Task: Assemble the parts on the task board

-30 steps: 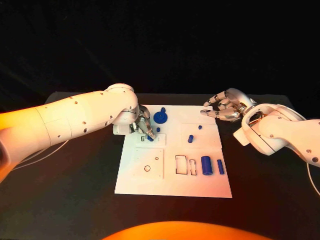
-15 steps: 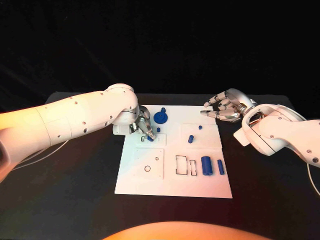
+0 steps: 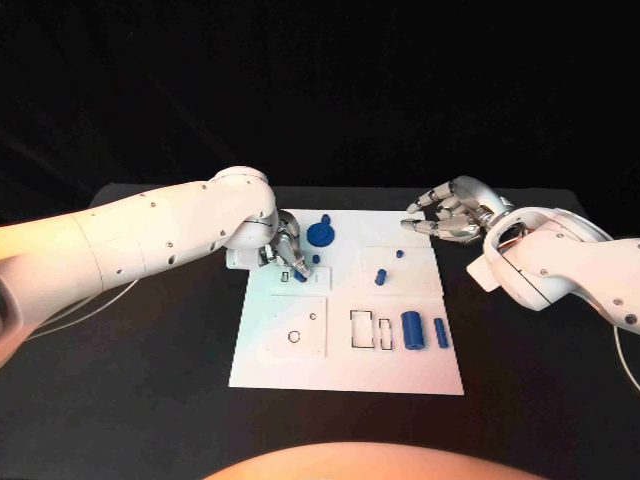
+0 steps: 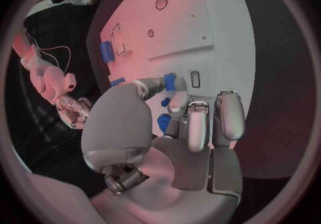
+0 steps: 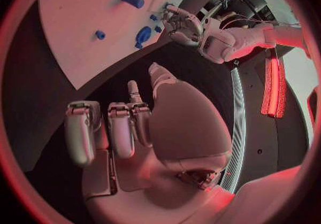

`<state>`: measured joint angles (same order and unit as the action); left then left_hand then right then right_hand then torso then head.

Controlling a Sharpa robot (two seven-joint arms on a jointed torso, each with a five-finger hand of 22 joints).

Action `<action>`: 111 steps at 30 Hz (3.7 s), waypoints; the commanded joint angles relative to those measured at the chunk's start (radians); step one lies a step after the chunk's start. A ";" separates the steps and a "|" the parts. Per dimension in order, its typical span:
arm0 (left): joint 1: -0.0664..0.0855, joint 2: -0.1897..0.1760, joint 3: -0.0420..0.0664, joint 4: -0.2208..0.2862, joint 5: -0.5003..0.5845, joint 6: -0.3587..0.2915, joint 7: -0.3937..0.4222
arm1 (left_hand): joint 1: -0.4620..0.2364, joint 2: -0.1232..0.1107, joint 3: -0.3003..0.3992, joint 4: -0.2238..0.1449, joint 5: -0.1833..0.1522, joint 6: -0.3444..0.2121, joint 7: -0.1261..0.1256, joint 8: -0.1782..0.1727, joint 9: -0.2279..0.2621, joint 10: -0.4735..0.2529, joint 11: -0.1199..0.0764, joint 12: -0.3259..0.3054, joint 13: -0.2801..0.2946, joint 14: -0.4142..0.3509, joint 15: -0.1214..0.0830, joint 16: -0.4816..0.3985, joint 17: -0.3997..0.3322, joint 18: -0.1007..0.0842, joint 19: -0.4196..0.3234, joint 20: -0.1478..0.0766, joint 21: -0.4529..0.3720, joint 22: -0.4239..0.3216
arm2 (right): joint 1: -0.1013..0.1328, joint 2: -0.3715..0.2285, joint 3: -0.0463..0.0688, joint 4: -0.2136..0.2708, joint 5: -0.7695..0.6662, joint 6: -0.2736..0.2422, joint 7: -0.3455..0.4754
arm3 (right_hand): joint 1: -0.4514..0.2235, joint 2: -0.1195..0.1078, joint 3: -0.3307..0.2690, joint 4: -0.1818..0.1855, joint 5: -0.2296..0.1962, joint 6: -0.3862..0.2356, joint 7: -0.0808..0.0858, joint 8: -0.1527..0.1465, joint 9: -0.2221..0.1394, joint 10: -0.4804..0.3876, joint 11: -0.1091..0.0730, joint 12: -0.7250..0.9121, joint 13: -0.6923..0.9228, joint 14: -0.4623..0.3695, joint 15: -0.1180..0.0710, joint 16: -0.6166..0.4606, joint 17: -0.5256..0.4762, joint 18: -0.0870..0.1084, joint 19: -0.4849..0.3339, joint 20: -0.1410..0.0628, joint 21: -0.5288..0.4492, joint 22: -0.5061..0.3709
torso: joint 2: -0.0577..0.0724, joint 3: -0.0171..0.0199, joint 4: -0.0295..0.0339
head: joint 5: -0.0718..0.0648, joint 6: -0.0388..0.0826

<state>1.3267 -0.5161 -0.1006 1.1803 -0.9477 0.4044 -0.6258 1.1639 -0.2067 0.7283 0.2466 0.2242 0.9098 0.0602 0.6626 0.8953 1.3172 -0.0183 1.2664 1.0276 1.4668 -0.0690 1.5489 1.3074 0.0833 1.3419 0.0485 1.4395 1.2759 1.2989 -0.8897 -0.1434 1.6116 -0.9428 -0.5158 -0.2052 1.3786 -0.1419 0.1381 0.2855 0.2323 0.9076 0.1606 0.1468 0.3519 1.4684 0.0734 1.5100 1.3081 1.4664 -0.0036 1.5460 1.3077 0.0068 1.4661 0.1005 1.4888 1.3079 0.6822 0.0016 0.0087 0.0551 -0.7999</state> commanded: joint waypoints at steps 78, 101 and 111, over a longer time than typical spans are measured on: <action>-0.010 0.020 -0.015 -0.012 0.022 0.046 -0.006 | -0.152 -0.012 -0.094 -0.066 -0.024 0.042 -0.024 -0.026 0.004 0.009 -0.012 0.007 0.015 0.091 -0.013 0.001 0.221 -0.014 0.005 -0.012 -0.010 -0.004 | 0.000 -0.005 0.000 0.006 -0.009 0.005 0.007 | -0.024 -0.008 -0.007 0.003 -0.004 -0.005 -0.003 0.007 0.002 0.057 -0.001 -0.005 0.213 0.086 0.003 -0.004 0.182 0.015 0.062 0.002 -0.006 0.206 | 0.000 0.0002 0.0009 | -0.014 -0.005; -0.010 0.010 -0.015 -0.016 0.012 0.036 -0.004 | -0.160 -0.019 -0.241 0.024 -0.027 0.045 -0.020 -0.036 0.008 0.003 -0.008 0.002 0.011 0.089 -0.009 -0.003 0.215 -0.012 0.000 -0.010 -0.017 -0.011 | 0.000 -0.007 0.000 0.005 -0.008 0.003 0.011 | -0.080 -0.011 -0.051 0.006 0.028 -0.010 -0.004 0.013 0.005 0.053 -0.001 -0.012 0.208 0.084 0.002 -0.008 0.176 0.017 0.059 0.001 -0.015 0.201 | -0.001 -0.0003 0.0004 | -0.013 0.000; -0.007 -0.018 -0.007 0.019 0.003 0.012 -0.002 | -0.156 -0.019 -0.259 0.034 -0.028 0.045 -0.020 -0.037 0.009 0.003 -0.008 0.002 0.011 0.089 -0.009 -0.003 0.214 -0.012 -0.002 -0.010 -0.018 -0.013 | 0.000 -0.005 0.000 0.001 -0.007 0.002 0.013 | -0.093 -0.005 -0.063 0.007 0.026 -0.012 -0.004 0.014 0.005 0.051 -0.001 -0.015 0.206 0.083 0.002 -0.009 0.173 0.018 0.057 0.001 -0.019 0.199 | -0.002 -0.0006 0.0012 | -0.015 0.004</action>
<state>1.3236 -0.5324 -0.1064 1.1922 -0.9406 0.4090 -0.6249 1.0063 -0.2226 0.4773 0.2800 0.2007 0.9521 0.0357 0.6234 0.9029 1.3238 -0.0266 1.2729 1.0395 1.4669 -0.0767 1.5489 1.3081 0.0834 1.3453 0.0374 1.4279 1.2639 1.2991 -0.8954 -0.1435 1.6133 -0.9425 -0.5163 -0.2035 1.2959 -0.1434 0.0786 0.2923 0.2578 0.9039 0.1569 0.1551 0.3558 1.4684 0.0734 1.4984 1.3074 1.4664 -0.0036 1.5421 1.3076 0.0067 1.4661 0.1005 1.4734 1.3075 0.6805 0.0012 0.0093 0.0412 -0.7970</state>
